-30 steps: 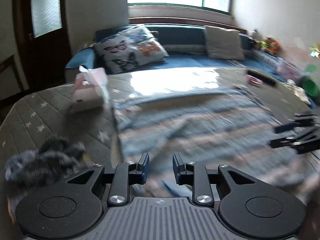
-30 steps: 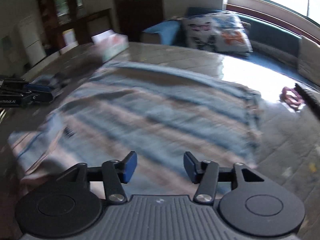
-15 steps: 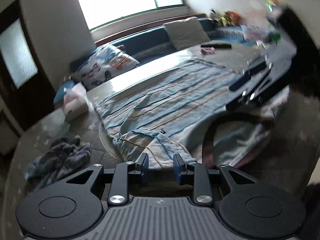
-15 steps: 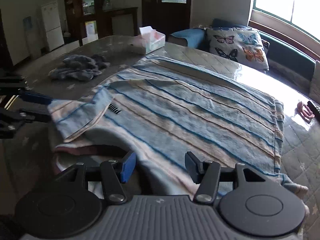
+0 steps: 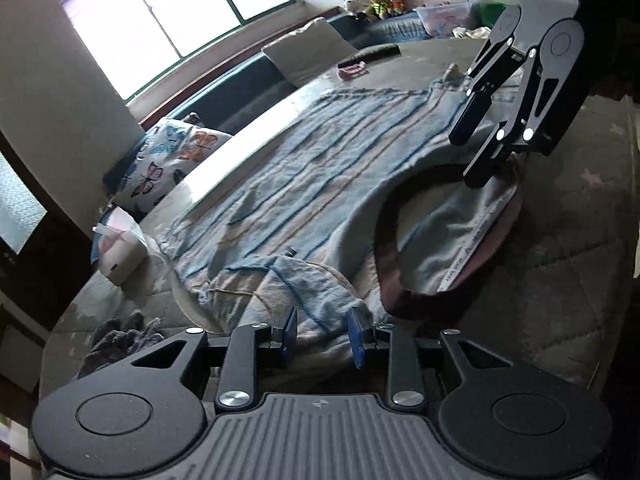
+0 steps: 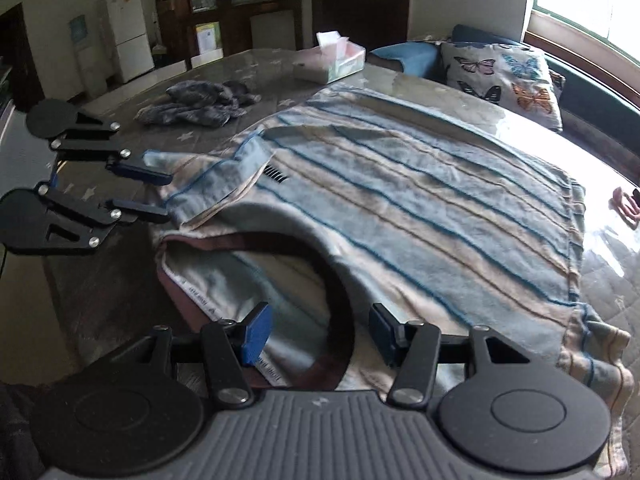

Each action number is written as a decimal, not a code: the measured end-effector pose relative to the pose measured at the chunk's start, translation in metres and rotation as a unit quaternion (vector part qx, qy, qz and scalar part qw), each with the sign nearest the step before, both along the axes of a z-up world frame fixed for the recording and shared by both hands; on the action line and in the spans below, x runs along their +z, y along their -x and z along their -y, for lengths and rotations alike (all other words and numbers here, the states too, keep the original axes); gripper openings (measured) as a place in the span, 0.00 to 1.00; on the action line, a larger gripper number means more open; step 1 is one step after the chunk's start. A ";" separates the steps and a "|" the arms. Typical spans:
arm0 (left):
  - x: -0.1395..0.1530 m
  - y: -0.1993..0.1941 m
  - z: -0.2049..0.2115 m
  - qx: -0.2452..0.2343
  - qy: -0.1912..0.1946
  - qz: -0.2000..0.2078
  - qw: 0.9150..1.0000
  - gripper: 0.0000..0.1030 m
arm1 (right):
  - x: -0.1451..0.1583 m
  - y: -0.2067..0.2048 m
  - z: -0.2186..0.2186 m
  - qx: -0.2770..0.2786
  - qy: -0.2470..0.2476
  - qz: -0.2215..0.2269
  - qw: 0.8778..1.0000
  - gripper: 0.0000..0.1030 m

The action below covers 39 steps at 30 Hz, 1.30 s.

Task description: Fold clothes

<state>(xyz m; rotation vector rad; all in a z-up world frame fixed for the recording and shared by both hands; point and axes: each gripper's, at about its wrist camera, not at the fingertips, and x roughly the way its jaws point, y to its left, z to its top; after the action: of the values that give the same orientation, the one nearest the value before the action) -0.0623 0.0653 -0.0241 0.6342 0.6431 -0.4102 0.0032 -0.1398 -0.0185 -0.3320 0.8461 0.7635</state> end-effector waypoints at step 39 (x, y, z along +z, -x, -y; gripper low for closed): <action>0.044 0.007 -0.130 0.281 0.329 -0.043 0.901 0.04 | 0.007 0.016 0.005 -0.002 0.013 0.017 1.000 0.08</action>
<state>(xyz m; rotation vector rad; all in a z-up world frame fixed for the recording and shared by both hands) -0.0697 0.1949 0.0200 -0.2259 0.6883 -0.0914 -0.0127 -0.1444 -0.0111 -0.3657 0.8260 0.7410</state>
